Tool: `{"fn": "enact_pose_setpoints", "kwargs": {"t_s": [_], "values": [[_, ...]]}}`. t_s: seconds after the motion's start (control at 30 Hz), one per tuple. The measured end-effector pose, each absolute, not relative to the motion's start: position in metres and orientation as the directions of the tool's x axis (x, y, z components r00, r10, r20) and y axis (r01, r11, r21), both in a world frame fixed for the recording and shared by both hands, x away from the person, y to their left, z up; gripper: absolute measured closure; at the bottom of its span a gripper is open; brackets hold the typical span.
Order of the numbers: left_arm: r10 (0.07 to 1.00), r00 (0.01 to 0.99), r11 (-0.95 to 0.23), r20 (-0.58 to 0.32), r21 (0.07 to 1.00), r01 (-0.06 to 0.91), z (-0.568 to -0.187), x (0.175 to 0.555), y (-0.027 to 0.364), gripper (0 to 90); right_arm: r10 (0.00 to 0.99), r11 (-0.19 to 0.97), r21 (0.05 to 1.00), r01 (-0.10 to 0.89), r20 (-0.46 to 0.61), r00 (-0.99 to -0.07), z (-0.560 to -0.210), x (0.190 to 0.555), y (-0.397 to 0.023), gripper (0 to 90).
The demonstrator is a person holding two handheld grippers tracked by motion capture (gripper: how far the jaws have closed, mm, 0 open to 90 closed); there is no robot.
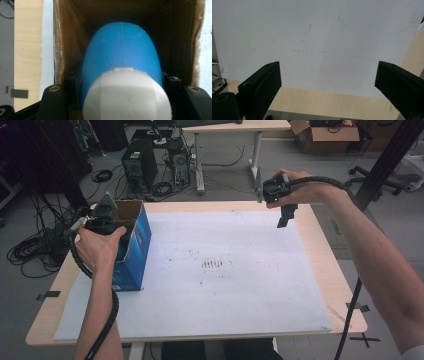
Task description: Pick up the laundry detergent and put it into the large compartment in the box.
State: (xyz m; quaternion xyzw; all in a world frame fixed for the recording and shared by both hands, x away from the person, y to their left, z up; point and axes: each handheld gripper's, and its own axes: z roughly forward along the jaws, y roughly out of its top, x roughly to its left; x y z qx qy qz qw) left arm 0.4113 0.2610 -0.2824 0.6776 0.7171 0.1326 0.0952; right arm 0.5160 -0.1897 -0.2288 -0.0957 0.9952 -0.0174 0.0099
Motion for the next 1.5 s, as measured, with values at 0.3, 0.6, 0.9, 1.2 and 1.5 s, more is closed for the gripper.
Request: {"fn": "enact_pose_setpoints", "kwargs": {"t_s": [0.3,0.6,0.9,1.2,1.5], "values": [[0.997,-0.065,0.048,0.043,0.322,0.946,-0.2864,0.4117,0.2618,37.5,-0.196,0.980,-0.038,-0.195,-0.009,-0.981,-0.2331,0.5167,-0.1868,6.6],[0.996,-0.066,0.044,0.054,0.335,0.941,-0.2879,0.4114,0.2594,37.3,-0.195,0.980,-0.042,-0.195,-0.007,-0.981,-0.2352,0.5168,-0.1863,6.6],[0.996,-0.069,0.046,0.056,0.343,0.938,-0.2886,0.4109,0.2579,37.2,-0.195,0.980,-0.041,-0.195,-0.007,-0.981,-0.2345,0.5162,-0.1862,6.6],[0.996,-0.067,0.044,0.056,0.348,0.936,-0.2888,0.4100,0.2570,37.0,-0.195,0.980,-0.040,-0.195,-0.007,-0.981,-0.2345,0.5158,-0.1854,6.6],[0.997,-0.072,0.055,0.036,0.355,0.933,-0.2892,0.4092,0.2573,36.3,-0.195,0.980,-0.039,-0.194,-0.006,-0.981,-0.2339,0.5151,-0.1860,6.6]]}}
